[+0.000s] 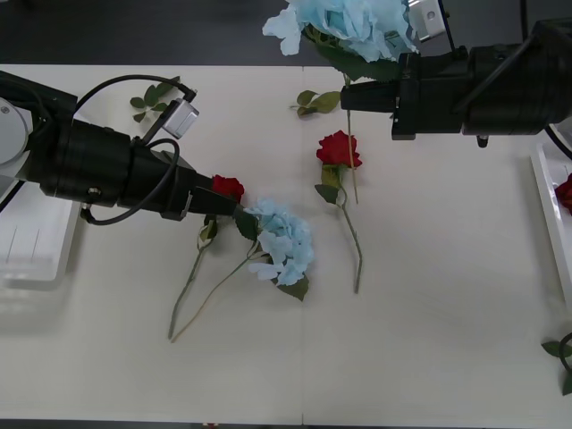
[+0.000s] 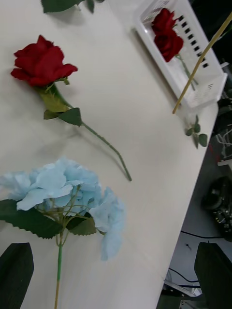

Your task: Put the red flowers into the right box and the blue flowers into the left box

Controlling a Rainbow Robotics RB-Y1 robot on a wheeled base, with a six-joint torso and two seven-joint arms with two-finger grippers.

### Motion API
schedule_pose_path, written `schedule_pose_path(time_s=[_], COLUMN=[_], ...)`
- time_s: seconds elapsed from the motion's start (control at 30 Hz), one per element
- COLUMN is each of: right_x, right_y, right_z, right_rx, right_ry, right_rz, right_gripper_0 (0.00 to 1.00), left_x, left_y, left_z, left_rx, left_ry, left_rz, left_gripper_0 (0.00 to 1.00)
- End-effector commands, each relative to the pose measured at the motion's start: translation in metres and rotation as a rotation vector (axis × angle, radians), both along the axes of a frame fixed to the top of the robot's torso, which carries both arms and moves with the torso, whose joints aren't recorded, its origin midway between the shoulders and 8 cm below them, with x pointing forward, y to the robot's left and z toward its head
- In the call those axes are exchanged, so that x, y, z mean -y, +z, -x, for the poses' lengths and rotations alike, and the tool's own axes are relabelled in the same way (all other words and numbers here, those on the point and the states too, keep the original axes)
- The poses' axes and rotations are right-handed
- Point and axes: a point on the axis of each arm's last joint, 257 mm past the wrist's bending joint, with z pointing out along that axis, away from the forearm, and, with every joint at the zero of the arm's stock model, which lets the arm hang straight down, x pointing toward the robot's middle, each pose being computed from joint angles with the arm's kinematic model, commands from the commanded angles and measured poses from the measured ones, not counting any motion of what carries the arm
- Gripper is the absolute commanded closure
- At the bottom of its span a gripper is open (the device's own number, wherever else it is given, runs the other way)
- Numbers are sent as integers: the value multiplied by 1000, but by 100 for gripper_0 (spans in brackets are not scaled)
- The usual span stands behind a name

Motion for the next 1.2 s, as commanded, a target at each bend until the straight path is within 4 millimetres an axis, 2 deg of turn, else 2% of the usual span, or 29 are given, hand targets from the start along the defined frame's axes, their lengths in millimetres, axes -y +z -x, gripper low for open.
schedule_pose_path(time_s=[0.03, 0.13, 0.3, 0.47, 0.7, 0.87, 0.9, 0.93, 0.97, 1.0, 1.07, 1.2], right_x=[-24, -34, -49, -68, -88, -89, -90, -90, -90, -91, -91, -90], right_y=[22, 24, 31, 26, 29, 30, 30, 31, 32, 32, 33, 34], right_z=[12, 16, 16, 16, 14, 14, 15, 15, 14, 14, 14, 13], right_rx=[57, 49, 24, -41, -90, -109, -111, -114, -114, -119, -124, -130], right_ry=[53, 69, 68, 52, 32, 33, 35, 35, 35, 34, 33, 28], right_rz=[-53, -80, -143, -204, -269, -277, -279, -280, -281, -284, -288, -293], right_gripper_0=[98, 98, 98, 100, 100, 100, 100, 100, 100, 100, 100, 100], left_x=[4, 17, 35, 56, 86, 90, 90, 91, 90, 91, 92, 92], left_y=[17, 32, 47, 60, 72, 71, 70, 69, 68, 65, 64, 63], left_z=[6, 12, 20, 24, 15, 7, 6, 7, 7, 8, 9, 10], left_rx=[32, 38, 74, 82, 137, 166, 165, 159, 157, 149, 148, 147], left_ry=[-80, -131, -190, -219, -220, -212, -209, -212, -211, -212, -215, -217], left_rz=[93, 198, 276, 334, 355, 320, 314, 313, 310, 304, 303, 302], left_gripper_0=[4, 4, 4, 3, 4, 4, 8, 30, 41, 67, 100, 100])
